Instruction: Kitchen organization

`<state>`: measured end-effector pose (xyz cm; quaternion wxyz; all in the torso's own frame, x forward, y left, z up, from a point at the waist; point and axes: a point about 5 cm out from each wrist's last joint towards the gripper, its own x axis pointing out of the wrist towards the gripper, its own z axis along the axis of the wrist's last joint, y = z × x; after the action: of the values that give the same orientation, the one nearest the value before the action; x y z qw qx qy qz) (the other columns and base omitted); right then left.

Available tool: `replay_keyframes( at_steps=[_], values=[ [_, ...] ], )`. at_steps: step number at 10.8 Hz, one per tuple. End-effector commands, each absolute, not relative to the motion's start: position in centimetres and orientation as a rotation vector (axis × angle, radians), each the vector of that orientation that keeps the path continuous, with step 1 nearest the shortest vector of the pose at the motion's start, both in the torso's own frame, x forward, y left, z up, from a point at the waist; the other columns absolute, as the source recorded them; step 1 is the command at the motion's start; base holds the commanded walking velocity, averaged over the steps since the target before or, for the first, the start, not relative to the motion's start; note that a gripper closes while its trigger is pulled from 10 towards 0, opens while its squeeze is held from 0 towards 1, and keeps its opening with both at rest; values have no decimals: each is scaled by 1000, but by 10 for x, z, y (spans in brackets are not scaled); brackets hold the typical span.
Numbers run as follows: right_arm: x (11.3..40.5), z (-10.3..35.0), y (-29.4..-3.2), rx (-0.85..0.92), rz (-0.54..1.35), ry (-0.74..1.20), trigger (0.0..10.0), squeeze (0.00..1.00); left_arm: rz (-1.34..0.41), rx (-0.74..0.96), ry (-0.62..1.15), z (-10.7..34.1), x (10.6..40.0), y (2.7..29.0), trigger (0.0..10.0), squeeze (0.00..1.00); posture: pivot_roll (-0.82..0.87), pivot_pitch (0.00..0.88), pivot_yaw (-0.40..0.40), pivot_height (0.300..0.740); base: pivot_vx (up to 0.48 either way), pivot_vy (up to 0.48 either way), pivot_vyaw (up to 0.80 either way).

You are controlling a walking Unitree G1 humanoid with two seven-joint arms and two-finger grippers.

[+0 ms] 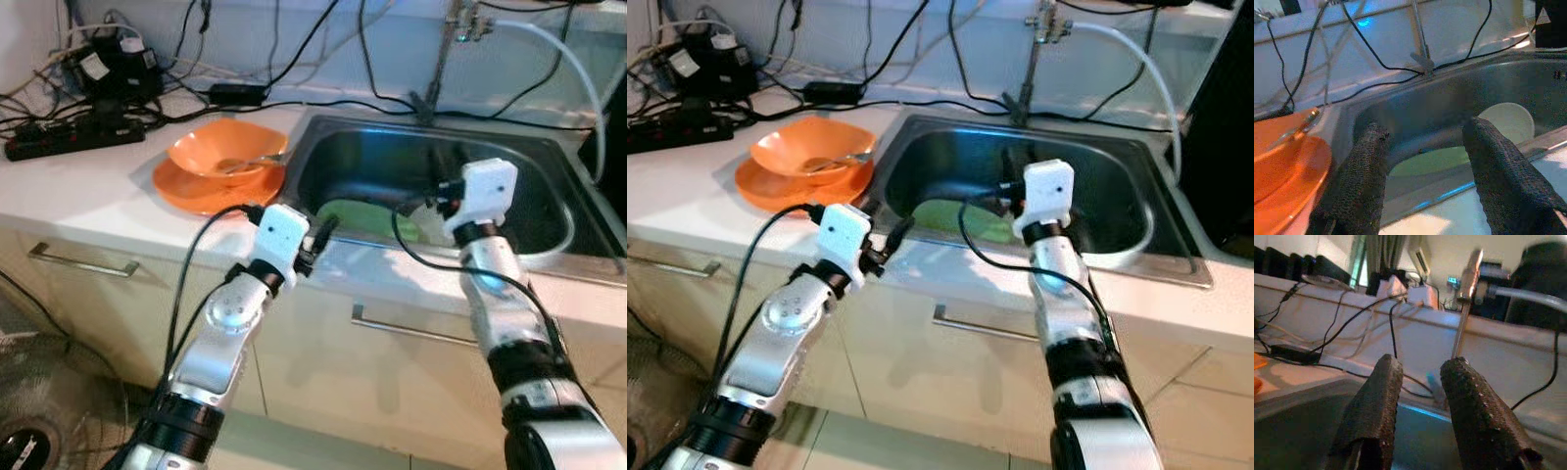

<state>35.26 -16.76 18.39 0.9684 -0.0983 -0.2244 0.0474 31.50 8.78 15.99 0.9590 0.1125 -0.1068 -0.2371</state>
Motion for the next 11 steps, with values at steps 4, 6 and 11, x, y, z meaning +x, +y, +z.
replay_keyframes(
  at_steps=[4,6,11],
  values=[
    [333,158,-154,-225,143,-394,10000,0,-388,486,-299,168,320,103,10000,0,129,0,5,740,0,0,0],
    [329,151,-144,-197,148,-372,10000,0,-309,718,-340,178,331,111,10000,0,134,0,4,740,0,0,0],
    [329,156,-138,-169,137,-363,10000,0,-250,968,-312,191,370,128,10000,0,120,0,17,740,0,0,0]
  ],
)
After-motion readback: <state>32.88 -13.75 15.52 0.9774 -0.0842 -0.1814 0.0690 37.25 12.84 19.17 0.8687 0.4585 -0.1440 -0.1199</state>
